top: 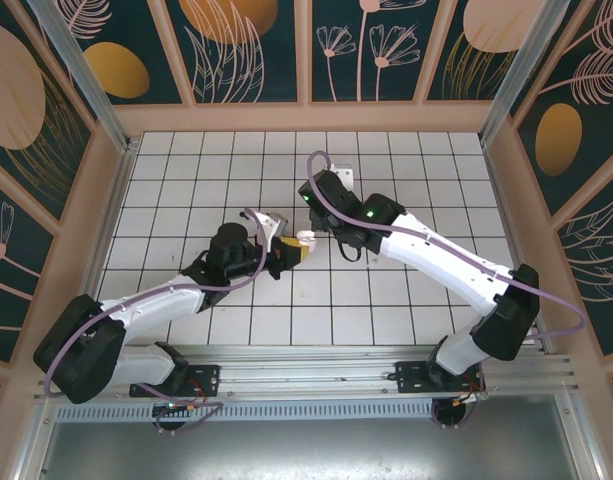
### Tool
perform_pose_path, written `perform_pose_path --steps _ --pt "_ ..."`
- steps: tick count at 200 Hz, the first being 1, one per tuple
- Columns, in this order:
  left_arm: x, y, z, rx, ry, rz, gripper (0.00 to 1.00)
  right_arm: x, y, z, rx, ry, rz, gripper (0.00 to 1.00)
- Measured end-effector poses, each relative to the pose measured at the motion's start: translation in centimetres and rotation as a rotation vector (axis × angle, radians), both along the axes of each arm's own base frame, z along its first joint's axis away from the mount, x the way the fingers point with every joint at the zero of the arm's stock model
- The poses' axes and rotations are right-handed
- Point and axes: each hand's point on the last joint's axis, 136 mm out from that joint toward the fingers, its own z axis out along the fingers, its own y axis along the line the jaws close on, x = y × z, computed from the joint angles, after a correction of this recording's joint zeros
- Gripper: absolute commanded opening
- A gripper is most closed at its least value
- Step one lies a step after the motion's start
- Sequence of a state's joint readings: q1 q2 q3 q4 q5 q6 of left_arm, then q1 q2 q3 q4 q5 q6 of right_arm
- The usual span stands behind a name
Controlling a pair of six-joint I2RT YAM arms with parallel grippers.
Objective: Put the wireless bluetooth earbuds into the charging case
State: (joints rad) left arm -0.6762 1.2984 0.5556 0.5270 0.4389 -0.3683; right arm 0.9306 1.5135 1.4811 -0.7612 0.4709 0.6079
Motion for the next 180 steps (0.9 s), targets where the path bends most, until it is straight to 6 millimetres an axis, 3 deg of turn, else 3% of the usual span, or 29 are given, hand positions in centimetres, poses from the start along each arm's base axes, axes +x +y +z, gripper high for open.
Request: perform_pose_path --steps 92,180 --pt "0.6 -1.2 2.0 -0.065 -0.06 -0.032 0.0 -1.5 1.2 -1.1 -0.001 0.038 0.058 0.14" --pt "0.4 -1.4 2.6 -0.091 -0.056 -0.048 0.0 -2.0 1.6 -1.6 -0.016 0.045 0.094 0.14"
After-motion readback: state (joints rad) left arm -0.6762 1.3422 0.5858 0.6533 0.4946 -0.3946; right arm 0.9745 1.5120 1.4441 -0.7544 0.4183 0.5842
